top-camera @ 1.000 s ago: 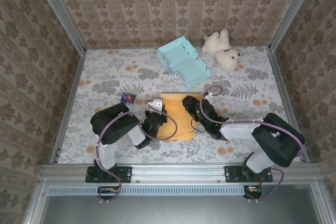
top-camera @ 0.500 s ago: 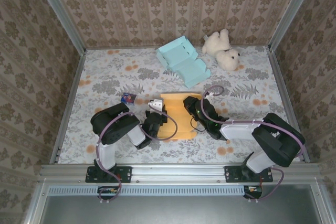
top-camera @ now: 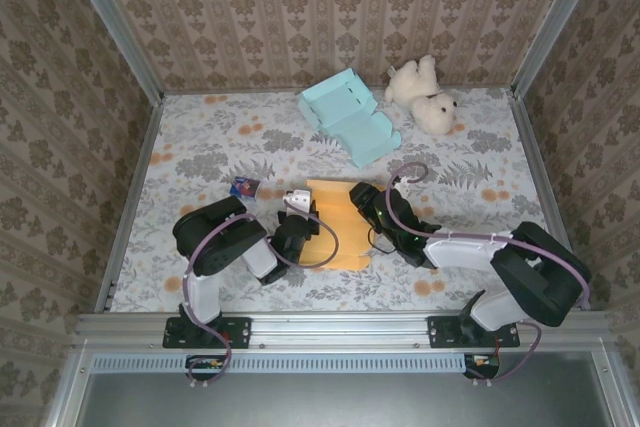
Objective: Fold the paper box
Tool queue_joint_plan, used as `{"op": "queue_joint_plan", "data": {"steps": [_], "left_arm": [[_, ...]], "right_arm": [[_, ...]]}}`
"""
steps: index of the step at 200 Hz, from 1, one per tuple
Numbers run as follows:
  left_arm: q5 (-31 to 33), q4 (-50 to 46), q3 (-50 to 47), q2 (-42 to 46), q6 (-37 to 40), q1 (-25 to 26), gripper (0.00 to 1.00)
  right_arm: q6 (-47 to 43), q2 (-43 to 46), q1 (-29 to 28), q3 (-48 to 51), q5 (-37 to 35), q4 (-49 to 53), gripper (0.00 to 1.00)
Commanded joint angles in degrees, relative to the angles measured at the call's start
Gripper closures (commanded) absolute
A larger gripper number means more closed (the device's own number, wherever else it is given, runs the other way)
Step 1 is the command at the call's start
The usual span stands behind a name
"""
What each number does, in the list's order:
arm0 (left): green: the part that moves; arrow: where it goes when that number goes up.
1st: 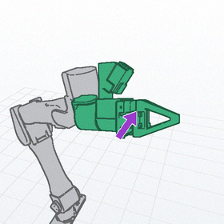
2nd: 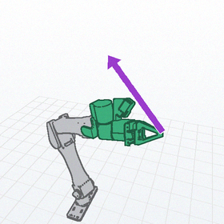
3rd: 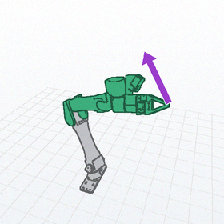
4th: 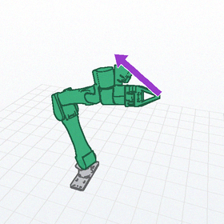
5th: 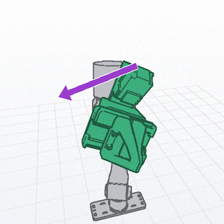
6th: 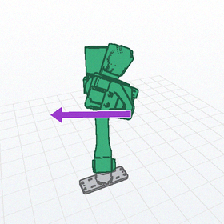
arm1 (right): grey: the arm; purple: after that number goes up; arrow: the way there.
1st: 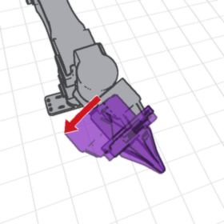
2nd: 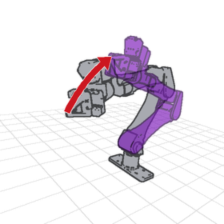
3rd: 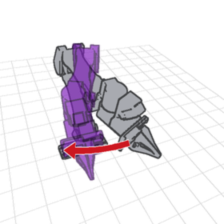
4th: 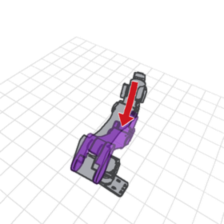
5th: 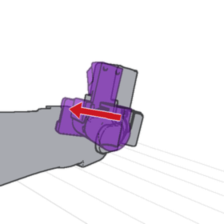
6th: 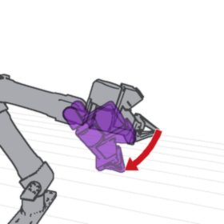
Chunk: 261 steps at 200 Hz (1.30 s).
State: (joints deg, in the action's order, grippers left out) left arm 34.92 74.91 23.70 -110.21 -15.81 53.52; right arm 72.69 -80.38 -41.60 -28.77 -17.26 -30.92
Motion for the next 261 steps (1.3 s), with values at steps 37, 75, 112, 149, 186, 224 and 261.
{"op": "queue_joint_plan", "data": {"steps": [37,75,112,149,186,224,261], "left_arm": [[-0.7,-0.5,0.0,-1.1,0.0,0.4,1.00],[-0.6,-0.5,0.2,-1.2,0.0,0.5,1.00],[-0.4,-0.5,0.1,-1.1,-0.1,0.5,1.00],[-0.4,-0.4,0.2,-1.2,0.1,0.7,1.00],[-0.5,-0.5,0.0,-1.1,0.4,0.7,1.00],[-0.6,-0.4,0.2,-1.2,0.4,0.6,1.00],[-0.6,-0.4,0.3,-1.3,0.4,0.6,1.00]], "right_arm": [[-12.3,14.3,0.2,4.4,-4.9,14.5,0.48],[-18.4,17.2,0.0,5.4,-1.5,14.9,0.50],[-21.8,10.7,-1.4,2.3,2.7,13.5,0.52],[-22.2,2.2,-1.6,1.4,1.6,7.8,0.53],[-22.8,1.1,-1.4,1.7,-4.9,7.8,0.53],[-22.2,-1.0,-0.1,2.3,-8.7,10.0,0.53],[-22.2,-4.9,1.4,2.4,-6.6,7.3,0.53]]}}
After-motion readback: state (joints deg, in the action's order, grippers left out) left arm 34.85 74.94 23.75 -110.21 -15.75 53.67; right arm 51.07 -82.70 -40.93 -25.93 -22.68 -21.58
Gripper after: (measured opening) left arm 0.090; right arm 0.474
